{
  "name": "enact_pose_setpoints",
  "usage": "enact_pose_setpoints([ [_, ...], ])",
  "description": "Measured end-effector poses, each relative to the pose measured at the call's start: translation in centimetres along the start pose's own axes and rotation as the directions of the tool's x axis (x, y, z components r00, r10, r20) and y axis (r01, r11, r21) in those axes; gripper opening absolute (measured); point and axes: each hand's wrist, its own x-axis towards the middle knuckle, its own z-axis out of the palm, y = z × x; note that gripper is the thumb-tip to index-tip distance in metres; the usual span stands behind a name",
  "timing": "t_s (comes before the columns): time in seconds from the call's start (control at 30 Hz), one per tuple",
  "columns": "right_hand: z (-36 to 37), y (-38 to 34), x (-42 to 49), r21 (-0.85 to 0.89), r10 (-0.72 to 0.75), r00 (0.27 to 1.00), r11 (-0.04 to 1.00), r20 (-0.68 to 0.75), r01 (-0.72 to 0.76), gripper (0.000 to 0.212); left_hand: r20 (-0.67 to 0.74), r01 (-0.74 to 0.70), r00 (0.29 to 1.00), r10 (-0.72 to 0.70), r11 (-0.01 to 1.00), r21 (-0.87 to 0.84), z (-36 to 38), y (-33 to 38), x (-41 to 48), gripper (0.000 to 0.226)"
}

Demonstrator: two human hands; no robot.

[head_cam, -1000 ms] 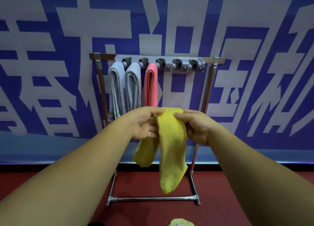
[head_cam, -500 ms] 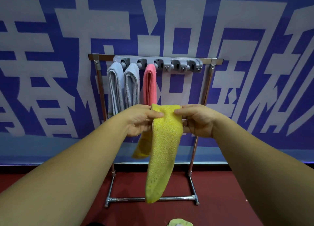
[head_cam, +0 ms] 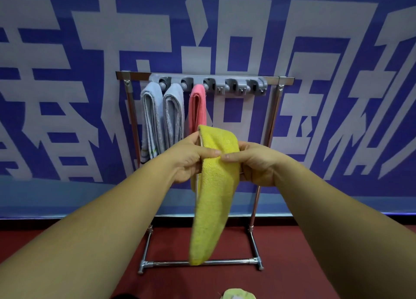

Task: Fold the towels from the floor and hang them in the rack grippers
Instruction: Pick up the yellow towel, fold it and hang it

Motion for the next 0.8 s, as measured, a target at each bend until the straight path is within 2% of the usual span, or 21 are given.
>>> enact_pose_setpoints([
  [0.07,0.3,0.2,0.2,0.019,-0.032,0.998,0.999,-0.049,0.033,0.04,-0.062,0.034,0.997,-0.035,0.999,-0.024,0.2,-0.1,0.2,0.046],
  [0.13,0.6,0.1,0.4,0.088,-0.062,0.992,0.993,-0.113,0.072,0.036,-0.077,0.141,0.986,-0.147,0.987,-0.072,-0.1,-0.5,0.0,0.045],
  [0.2,0.5,0.0,0.6,0.129,-0.055,0.986,0.989,-0.155,0.076,0.033,-0.025,0.248,0.968,-0.25,0.967,-0.06,-0.8,-1.1,-0.7,0.057],
  [0.3,0.4,0.0,0.8,0.145,-0.013,0.984,0.989,-0.18,0.04,0.029,0.063,0.295,0.952,-0.299,0.953,0.066,-1.8,-2.0,-1.7,0.056],
  [0.43,0.1,0.0,0.7,0.176,0.025,0.978,0.984,-0.209,0.012,0.031,0.091,0.214,0.97,-0.224,0.971,0.105,-2.2,-2.3,-2.1,0.033],
  [0.6,-0.4,0.0,0.3,0.21,0.014,0.982,0.977,-0.186,0.026,0.031,0.173,0.179,0.966,-0.191,0.98,0.083,-1.6,-2.3,-1.8,0.039],
  [0.73,-0.6,-0.1,0.2,0.244,-0.031,0.971,0.965,-0.239,0.091,0.027,0.166,0.16,0.972,-0.166,0.986,0.051,-0.7,-3.1,-1.7,0.045],
  [0.8,-0.8,-0.2,0.2,0.255,-0.041,0.96,0.96,-0.277,0.114,0.023,0.162,0.161,0.973,-0.167,0.986,0.049,-0.7,-3.4,-2.0,0.039],
])
